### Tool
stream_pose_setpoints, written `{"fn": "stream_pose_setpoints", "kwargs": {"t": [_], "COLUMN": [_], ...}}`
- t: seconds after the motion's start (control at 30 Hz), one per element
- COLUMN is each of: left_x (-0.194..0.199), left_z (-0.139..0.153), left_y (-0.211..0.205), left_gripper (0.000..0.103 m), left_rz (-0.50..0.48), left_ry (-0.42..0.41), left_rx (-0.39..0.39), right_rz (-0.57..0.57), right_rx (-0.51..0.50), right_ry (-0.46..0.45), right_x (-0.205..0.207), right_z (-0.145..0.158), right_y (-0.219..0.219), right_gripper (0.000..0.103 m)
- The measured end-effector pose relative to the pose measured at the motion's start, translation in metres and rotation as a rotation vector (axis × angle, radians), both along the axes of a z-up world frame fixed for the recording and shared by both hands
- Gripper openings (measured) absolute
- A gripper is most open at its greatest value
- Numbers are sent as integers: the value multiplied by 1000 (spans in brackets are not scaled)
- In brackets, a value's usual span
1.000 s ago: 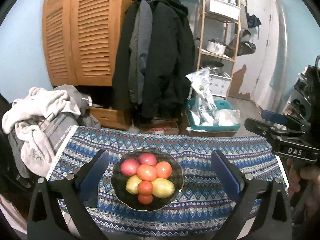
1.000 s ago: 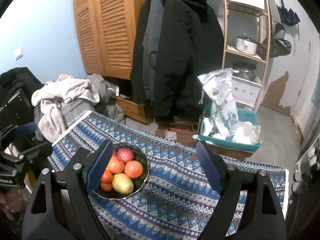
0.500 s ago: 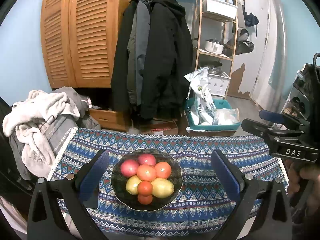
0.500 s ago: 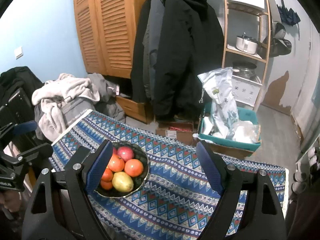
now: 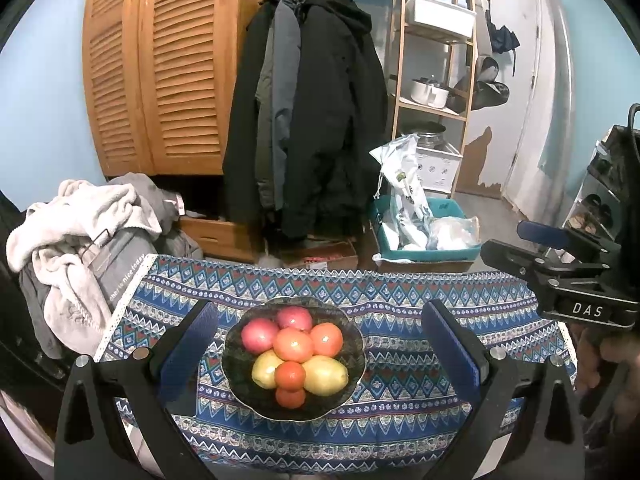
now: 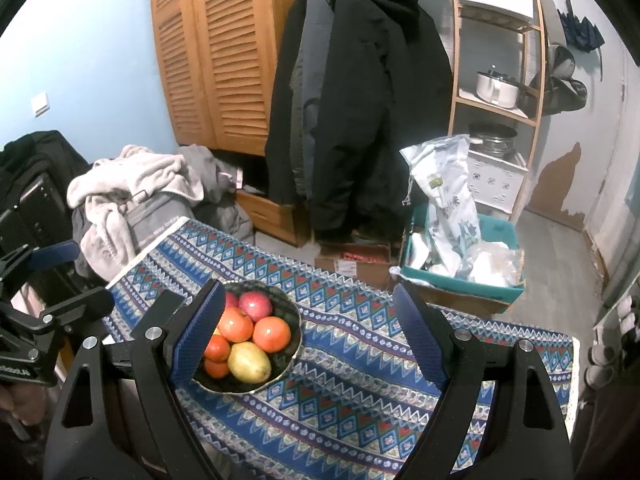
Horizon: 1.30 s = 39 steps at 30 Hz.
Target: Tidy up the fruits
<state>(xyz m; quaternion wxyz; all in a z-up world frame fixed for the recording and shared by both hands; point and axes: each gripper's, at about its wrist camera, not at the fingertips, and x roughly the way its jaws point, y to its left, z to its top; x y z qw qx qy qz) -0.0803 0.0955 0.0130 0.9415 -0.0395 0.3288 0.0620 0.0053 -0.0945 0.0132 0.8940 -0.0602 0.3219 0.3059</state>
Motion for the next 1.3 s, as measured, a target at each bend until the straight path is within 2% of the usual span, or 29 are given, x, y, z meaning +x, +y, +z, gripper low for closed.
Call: {"fn": "stream_pose_setpoints", "kwargs": {"t": [0.97,1.3], "left_x": [-1,-3], "left_z": [-1,0], "left_y": [5,4], "left_gripper": [102,102], "left_rz": [43,60], "left_ry": [7,-1], "left_rx": [-32,-14], "right_rz": [7,7], "right_rx": [18,19], "right_ry": [21,20], "right_x": [-1,-1], "right_z": [-1,-1], "right_y": [2,1], "right_gripper": [84,85]}}
